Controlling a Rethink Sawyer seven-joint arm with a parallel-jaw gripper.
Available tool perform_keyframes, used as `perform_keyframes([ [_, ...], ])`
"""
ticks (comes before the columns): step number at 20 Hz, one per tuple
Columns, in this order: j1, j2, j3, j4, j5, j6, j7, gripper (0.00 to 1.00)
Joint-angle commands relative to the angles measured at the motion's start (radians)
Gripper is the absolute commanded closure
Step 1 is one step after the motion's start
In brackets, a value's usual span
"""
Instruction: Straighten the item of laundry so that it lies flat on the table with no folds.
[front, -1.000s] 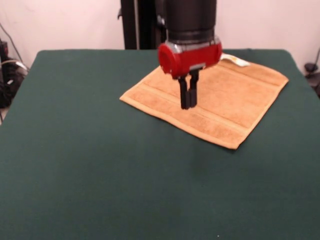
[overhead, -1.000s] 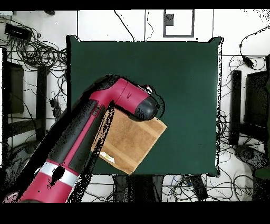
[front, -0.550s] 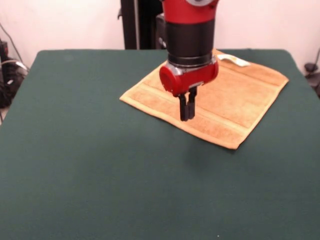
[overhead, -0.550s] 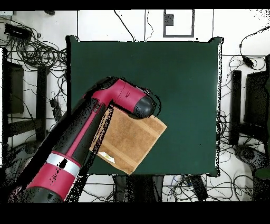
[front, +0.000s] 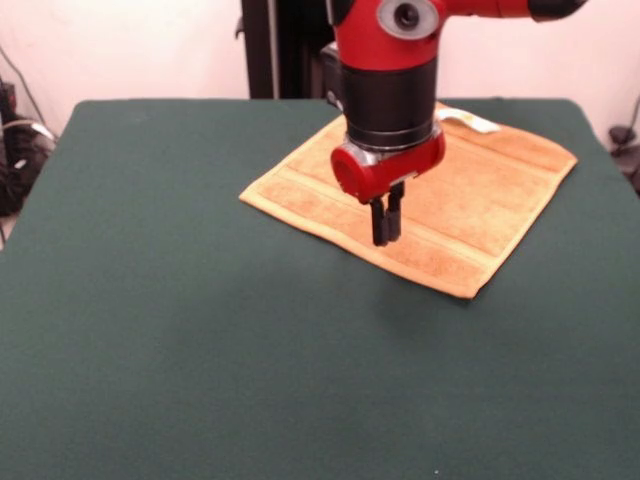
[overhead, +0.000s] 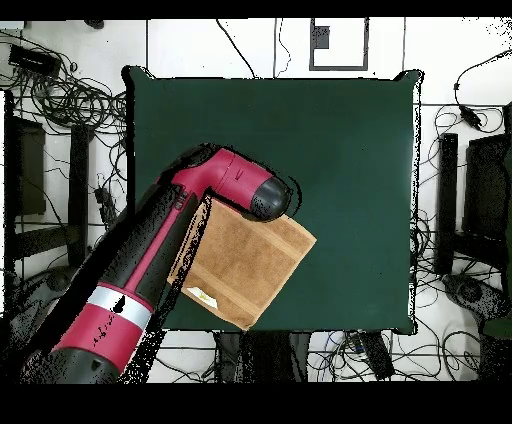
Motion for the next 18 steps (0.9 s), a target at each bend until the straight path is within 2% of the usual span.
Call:
perform_keyframes([
  [1,0.044,0.042,0.044,-0.073,0.026,-0.092,0.39,1.0],
  [6,0.066,0.038,0.02,-0.05,0.029,-0.123,0.407,1.0],
  [13,0.048,0.14,-0.011,-0.124,0.023,-0.112,0.45,1.0],
  [18,0.044,0.163,-0.022,-0.134,0.041,-0.104,0.445,1.0],
])
